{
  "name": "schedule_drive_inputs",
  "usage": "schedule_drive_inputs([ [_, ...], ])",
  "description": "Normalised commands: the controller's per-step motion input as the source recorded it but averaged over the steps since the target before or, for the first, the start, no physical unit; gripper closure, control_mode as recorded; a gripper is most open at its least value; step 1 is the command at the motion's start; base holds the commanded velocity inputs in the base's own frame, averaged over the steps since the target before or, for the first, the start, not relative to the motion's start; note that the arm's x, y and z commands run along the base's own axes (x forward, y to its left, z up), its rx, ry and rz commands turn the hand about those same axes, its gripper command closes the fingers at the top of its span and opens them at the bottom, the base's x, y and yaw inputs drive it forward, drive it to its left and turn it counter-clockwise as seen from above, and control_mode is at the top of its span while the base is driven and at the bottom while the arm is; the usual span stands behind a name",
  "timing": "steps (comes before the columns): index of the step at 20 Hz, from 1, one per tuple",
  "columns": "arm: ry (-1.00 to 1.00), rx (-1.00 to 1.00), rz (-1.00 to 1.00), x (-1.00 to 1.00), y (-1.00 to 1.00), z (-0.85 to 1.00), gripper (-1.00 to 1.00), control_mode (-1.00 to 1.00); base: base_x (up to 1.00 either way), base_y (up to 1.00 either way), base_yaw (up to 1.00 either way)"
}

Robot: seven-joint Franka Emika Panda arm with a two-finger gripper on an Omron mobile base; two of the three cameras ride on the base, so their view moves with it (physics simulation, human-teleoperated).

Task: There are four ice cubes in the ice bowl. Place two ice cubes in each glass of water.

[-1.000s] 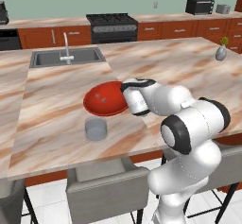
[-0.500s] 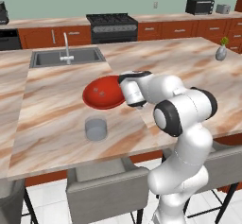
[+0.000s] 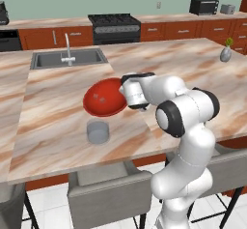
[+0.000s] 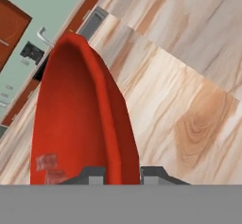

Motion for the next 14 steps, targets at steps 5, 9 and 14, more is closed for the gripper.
schedule_drive_inputs([
  [5, 0.00, -0.10, 0.13, 0.00, 0.00, -0.04, 1.00, -1.00, 0.00, 0.00, 0.00],
  [9, 0.01, -0.04, 0.09, 0.00, 0.00, 0.00, 1.00, -1.00, 0.00, 0.00, 0.00],
  [14, -0.04, 0.01, 0.00, 0.00, 0.00, 0.13, 1.00, -1.00, 0.00, 0.00, 0.00],
])
